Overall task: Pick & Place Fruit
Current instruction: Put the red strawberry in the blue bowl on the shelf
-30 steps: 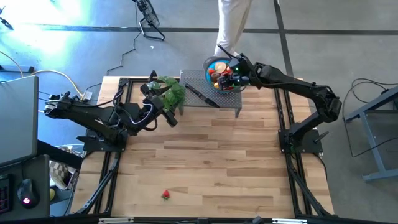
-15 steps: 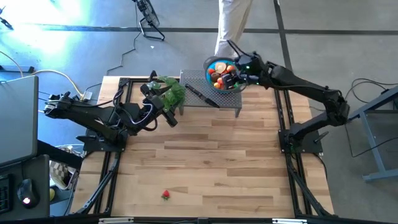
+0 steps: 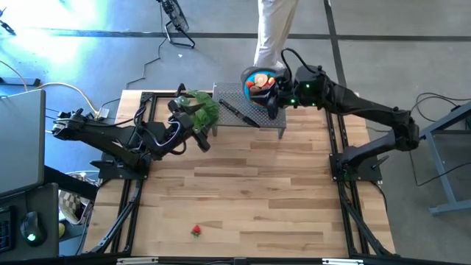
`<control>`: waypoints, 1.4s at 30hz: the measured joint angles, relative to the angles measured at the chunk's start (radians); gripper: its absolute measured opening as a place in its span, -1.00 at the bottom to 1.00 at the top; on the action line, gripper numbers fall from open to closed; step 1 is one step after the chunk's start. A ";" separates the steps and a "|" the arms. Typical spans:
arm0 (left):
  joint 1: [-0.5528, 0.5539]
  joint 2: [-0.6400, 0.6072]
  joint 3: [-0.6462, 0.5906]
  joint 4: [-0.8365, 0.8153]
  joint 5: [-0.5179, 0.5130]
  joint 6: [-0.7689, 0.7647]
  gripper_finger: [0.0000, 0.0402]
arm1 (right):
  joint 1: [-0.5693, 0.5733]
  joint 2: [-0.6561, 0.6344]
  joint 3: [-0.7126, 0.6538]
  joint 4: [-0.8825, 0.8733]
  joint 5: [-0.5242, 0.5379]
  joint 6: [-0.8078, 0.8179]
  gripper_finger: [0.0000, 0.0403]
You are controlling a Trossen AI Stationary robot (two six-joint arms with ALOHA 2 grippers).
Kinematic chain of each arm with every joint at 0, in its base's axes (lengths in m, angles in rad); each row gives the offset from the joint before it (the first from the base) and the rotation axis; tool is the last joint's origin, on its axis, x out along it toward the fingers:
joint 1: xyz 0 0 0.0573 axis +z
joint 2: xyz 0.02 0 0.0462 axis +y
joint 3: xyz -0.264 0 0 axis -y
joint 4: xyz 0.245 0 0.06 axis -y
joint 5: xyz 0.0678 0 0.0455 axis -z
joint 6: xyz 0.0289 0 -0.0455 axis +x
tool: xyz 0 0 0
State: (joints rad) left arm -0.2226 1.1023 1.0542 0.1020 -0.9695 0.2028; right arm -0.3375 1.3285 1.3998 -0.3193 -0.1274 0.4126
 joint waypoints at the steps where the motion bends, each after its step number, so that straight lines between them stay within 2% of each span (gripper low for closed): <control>1: 0.000 0.000 0.000 -0.001 0.012 -0.014 0.35 | 0.009 0.000 0.000 0.010 -0.011 0.000 -0.39; 4: 0.000 0.000 0.000 -0.007 0.043 -0.053 0.26 | 0.037 0.000 0.000 0.027 -0.014 -0.002 -0.53; 10: 0.000 0.000 0.000 -0.050 0.074 -0.107 -0.06 | 0.095 0.000 0.000 0.079 -0.014 0.002 -0.76; 19: 0.000 0.001 0.000 -0.060 0.153 -0.207 -0.38 | 0.192 0.000 0.000 0.107 -0.009 -0.027 -0.88; 25: 0.000 0.000 0.000 -0.066 0.251 -0.274 -0.44 | 0.241 0.000 0.000 0.107 -0.003 -0.051 -0.88; 30: 0.000 0.001 0.000 -0.118 0.345 -0.391 -0.45 | 0.262 0.001 0.000 0.107 -0.003 -0.051 -0.88; 42: 0.000 0.001 0.000 -0.282 0.639 -0.687 -0.45 | 0.237 0.001 0.000 0.084 -0.002 -0.054 -0.88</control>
State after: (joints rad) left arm -0.2226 1.1030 1.0538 -0.1796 -0.3305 -0.4841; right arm -0.1004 1.3293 1.3998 -0.2348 -0.1295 0.3581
